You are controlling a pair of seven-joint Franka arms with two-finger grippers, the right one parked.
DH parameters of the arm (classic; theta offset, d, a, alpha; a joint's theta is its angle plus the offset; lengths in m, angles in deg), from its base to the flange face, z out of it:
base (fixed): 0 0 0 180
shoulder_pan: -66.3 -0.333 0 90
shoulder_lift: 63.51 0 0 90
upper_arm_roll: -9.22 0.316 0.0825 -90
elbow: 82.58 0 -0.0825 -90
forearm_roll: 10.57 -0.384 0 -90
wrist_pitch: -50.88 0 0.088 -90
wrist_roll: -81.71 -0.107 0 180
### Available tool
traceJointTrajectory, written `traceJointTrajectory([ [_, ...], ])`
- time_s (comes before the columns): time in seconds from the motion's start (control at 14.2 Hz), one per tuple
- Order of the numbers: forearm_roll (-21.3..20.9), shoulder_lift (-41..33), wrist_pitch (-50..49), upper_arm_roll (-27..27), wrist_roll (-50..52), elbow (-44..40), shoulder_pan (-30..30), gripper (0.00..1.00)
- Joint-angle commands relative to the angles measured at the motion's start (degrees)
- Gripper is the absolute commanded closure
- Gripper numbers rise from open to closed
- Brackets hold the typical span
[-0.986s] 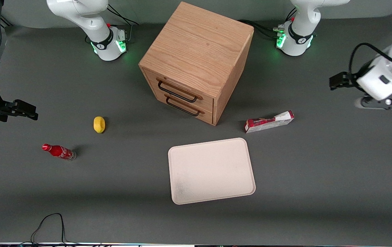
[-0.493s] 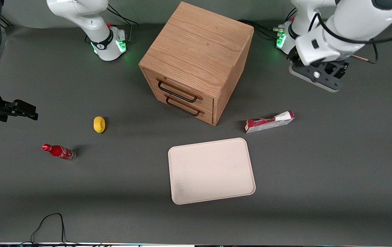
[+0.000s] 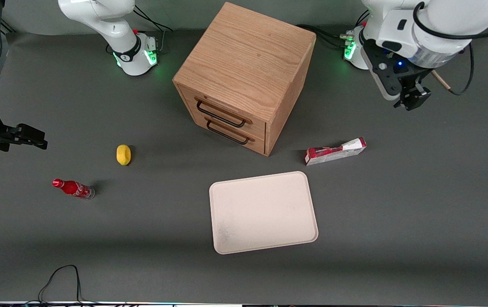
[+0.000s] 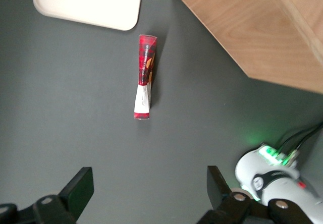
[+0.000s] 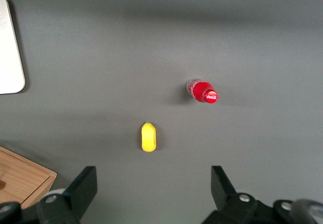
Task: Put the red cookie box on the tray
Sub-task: 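Move the open left gripper over the red cookie box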
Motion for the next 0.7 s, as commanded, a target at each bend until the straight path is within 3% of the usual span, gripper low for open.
traceJointTrajectory([
  [0.0, 1.42, -7.34, 8.67, 0.09, -10.46, 11.72, 0.31, 0.0],
  [0.14, 4.41, -8.32, 13.26, 0.44, -14.79, 15.87, -0.21, 0.0],
  [0.63, 4.33, -5.87, 19.5, 0.44, -14.63, 20.01, -0.21, 0.0],
])
